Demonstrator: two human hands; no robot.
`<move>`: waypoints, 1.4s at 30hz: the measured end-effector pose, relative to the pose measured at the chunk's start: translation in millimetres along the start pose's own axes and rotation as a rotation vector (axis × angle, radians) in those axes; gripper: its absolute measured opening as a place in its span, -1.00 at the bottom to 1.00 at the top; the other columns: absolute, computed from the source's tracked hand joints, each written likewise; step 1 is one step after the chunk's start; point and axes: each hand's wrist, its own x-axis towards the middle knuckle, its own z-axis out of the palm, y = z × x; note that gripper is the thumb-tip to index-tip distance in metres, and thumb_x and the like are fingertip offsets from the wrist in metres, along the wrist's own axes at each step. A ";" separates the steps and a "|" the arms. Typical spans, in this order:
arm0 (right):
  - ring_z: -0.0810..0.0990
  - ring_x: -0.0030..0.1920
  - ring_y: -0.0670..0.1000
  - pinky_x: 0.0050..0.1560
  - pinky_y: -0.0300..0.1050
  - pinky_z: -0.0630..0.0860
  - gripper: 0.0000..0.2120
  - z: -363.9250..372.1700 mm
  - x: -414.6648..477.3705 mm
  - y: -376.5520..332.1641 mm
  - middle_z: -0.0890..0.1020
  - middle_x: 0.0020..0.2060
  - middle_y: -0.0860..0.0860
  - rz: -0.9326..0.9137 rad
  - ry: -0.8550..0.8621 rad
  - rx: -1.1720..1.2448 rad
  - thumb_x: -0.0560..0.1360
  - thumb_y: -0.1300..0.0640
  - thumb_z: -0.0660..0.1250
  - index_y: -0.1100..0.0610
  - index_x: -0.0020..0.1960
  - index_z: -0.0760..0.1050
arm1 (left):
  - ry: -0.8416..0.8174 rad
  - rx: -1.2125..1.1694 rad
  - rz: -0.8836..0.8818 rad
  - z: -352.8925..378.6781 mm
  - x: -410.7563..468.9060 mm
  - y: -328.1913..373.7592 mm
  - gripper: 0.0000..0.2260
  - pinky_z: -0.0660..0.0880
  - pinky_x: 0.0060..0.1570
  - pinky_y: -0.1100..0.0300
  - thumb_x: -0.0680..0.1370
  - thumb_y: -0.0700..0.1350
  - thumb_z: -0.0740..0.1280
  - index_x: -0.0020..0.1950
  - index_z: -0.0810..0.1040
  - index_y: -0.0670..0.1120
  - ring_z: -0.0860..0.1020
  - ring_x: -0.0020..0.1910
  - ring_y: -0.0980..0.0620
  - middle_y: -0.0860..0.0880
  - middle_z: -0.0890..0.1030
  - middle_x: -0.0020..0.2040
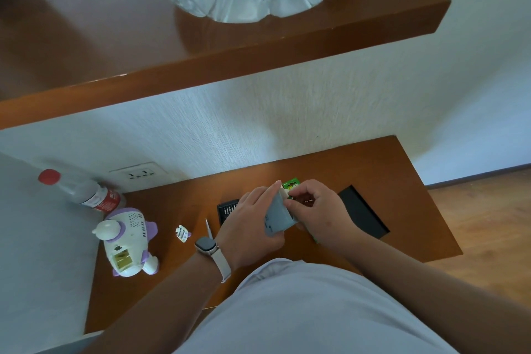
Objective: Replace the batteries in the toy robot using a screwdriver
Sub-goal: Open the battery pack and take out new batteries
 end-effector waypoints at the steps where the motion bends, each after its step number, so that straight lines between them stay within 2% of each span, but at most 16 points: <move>1: 0.60 -0.14 -0.13 -0.27 -0.29 0.60 -0.83 -0.5 0.2 -0.1 0.59 -0.18 -0.19 -0.005 -0.018 -0.008 0.54 -0.04 0.40 -0.25 -0.15 0.45 | -0.012 0.005 -0.010 0.4 0.6 -0.3 -0.19 0.47 0.32 0.07 0.41 0.03 0.51 0.59 0.22 0.01 0.41 0.34 0.03 -0.02 0.46 0.42; 4: 0.57 -0.13 -0.19 -0.33 -0.39 0.51 -0.85 -2.8 0.4 0.9 0.58 -0.20 -0.18 -0.033 -0.069 -0.030 0.58 -0.09 0.32 -0.24 -0.17 0.49 | -0.051 -0.004 -0.053 2.9 1.6 -2.3 -0.13 0.40 0.35 0.12 0.43 0.03 0.54 0.61 0.12 0.06 0.35 0.40 0.07 0.02 0.39 0.48; 7: 0.57 -0.14 -0.08 -0.23 -0.20 0.61 -0.84 -3.2 -0.1 4.7 0.58 -0.19 -0.13 -0.045 -0.057 -0.046 0.59 -0.06 0.28 -0.13 -0.15 0.53 | -0.093 -0.023 -0.071 5.6 1.7 -4.4 -0.10 0.38 0.32 0.16 0.42 0.04 0.54 0.61 0.08 0.07 0.33 0.41 0.08 0.03 0.37 0.49; 11: 0.59 -0.11 -0.04 -0.14 -0.07 0.67 -0.89 -6.6 4.1 6.4 0.59 -0.16 -0.13 -0.012 -0.011 0.013 0.57 0.06 0.33 -0.14 -0.10 0.52 | -0.077 -0.042 -0.076 6.7 1.0 -6.6 -0.19 0.45 0.30 0.14 0.39 0.07 0.50 0.56 0.21 0.05 0.35 0.29 0.14 0.05 0.41 0.41; 14: 0.57 -0.13 -0.05 -0.24 -0.22 0.62 -0.80 -11.1 10.5 4.2 0.54 -0.12 -0.15 -0.045 0.043 0.001 0.55 0.09 0.35 -0.22 -0.10 0.44 | -0.063 -0.052 -0.070 3.3 1.5 -7.9 -0.22 0.45 0.21 0.22 0.35 0.13 0.44 0.53 0.23 0.09 0.37 0.25 0.15 0.09 0.42 0.37; 17: 0.52 -0.16 -0.11 -0.30 -0.34 0.50 -0.83 -14.8 19.3 3.8 0.53 -0.11 -0.16 -0.042 0.085 -0.015 0.56 0.09 0.32 -0.20 -0.05 0.46 | -0.023 -0.044 -0.044 -0.8 3.2 -8.6 -0.27 0.35 0.12 0.34 0.34 0.15 0.42 0.47 0.27 0.12 0.35 0.23 0.16 0.10 0.44 0.33; 21: 0.59 -0.30 -0.09 -0.33 -0.20 0.60 -0.92 -15.1 28.5 5.4 0.63 -0.22 -0.07 0.140 -0.068 0.205 0.60 0.03 0.29 -0.14 -0.01 0.54 | -0.006 -0.028 -0.035 -3.6 5.4 -8.9 -0.34 0.28 0.05 0.47 0.35 0.15 0.45 0.41 0.33 0.11 0.33 0.20 0.19 0.10 0.45 0.32; 25: 0.58 -0.33 0.02 -0.23 0.06 0.65 -0.84 -13.2 28.5 6.3 0.66 -0.24 0.04 0.174 -0.213 0.295 0.61 -0.02 0.29 -0.15 -0.11 0.60 | -0.009 -0.033 -0.058 -4.0 7.6 -10.0 -0.33 0.27 0.04 0.49 0.35 0.13 0.49 0.40 0.34 0.10 0.35 0.17 0.19 0.10 0.47 0.30; 27: 0.58 -0.30 0.07 -0.21 0.07 0.64 -0.86 -11.1 27.0 5.5 0.66 -0.22 0.08 0.161 -0.250 0.324 0.58 -0.10 0.30 -0.14 -0.10 0.61 | -0.011 -0.041 -0.074 -4.6 8.7 -10.2 -0.32 0.29 0.03 0.49 0.34 0.14 0.50 0.40 0.34 0.09 0.38 0.16 0.17 0.10 0.48 0.29; 30: 0.60 -0.31 0.02 -0.22 0.01 0.65 -0.81 -7.9 27.5 4.7 0.67 -0.23 0.03 0.139 -0.273 0.291 0.47 -0.21 0.33 -0.13 -0.03 0.59 | -0.019 -0.048 -0.091 -5.4 10.4 -10.9 -0.28 0.28 0.02 0.50 0.34 0.13 0.52 0.44 0.32 0.06 0.37 0.16 0.19 0.08 0.48 0.31; 33: 0.60 -0.37 -0.08 -0.28 -0.11 0.63 -0.87 -5.0 30.7 4.6 0.67 -0.26 -0.07 0.086 -0.270 0.195 0.53 -0.13 0.33 -0.11 0.00 0.55 | -0.018 -0.063 -0.123 -4.4 12.7 -10.4 -0.25 0.32 0.10 0.45 0.36 0.10 0.54 0.48 0.31 0.03 0.38 0.19 0.16 0.05 0.49 0.34; 36: 0.57 -0.40 -0.11 -0.30 -0.07 0.64 -0.92 -2.7 35.3 5.2 0.66 -0.31 -0.13 0.076 -0.250 0.175 0.57 -0.05 0.33 -0.07 0.01 0.54 | -0.025 -0.075 -0.187 -5.5 14.5 -7.3 -0.25 0.43 0.31 0.22 0.41 0.05 0.56 0.51 0.27 0.04 0.43 0.31 0.06 0.03 0.47 0.40; 39: 0.59 -0.31 -0.09 -0.34 -0.20 0.61 -0.89 1.0 36.9 6.4 0.64 -0.26 -0.09 0.044 -0.222 0.130 0.54 -0.06 0.35 -0.12 0.06 0.51 | -0.061 -0.081 -0.250 -4.7 17.5 -7.0 -0.28 0.40 0.41 0.11 0.45 0.00 0.55 0.52 0.28 0.00 0.43 0.37 0.01 0.01 0.46 0.40; 42: 0.58 -0.20 -0.10 -0.38 -0.36 0.53 -0.80 7.0 35.7 6.9 0.58 -0.22 -0.15 -0.013 -0.177 0.042 0.52 -0.09 0.37 -0.21 0.12 0.46 | -0.121 -0.054 -0.325 -0.6 19.7 -8.8 -0.30 0.35 0.45 0.08 0.49 0.01 0.51 0.54 0.25 -0.01 0.39 0.42 0.00 0.01 0.42 0.43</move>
